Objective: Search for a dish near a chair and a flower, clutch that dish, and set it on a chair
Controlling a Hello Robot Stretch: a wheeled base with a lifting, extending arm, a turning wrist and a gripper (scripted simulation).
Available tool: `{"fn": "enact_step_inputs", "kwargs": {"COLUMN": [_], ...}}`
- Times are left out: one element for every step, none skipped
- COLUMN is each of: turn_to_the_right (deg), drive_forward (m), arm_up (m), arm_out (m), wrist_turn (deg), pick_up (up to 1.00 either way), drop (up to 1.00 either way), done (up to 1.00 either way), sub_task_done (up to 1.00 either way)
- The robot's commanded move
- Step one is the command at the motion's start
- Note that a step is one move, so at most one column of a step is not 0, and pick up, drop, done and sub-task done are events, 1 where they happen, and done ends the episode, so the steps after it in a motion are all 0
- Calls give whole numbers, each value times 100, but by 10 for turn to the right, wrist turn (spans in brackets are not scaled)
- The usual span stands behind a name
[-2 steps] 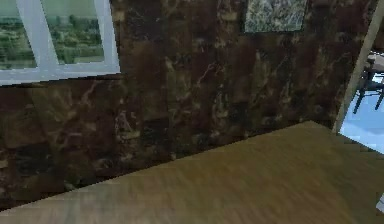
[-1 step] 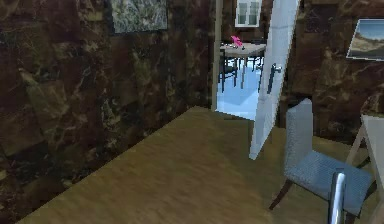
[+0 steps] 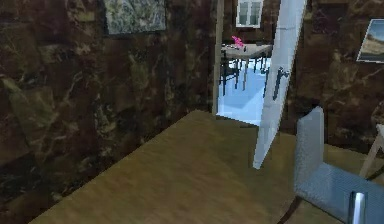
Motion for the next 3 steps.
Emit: {"fn": "enact_step_inputs", "kwargs": {"turn_to_the_right": [0, 0, 330], "drive_forward": [100, 85, 0], "arm_up": [0, 0, 0], "arm_out": [0, 0, 0], "wrist_turn": [0, 0, 0], "pick_up": [0, 0, 0], "drop": [0, 0, 0], "done": [0, 0, 0], "sub_task_done": [0, 0, 0]}}
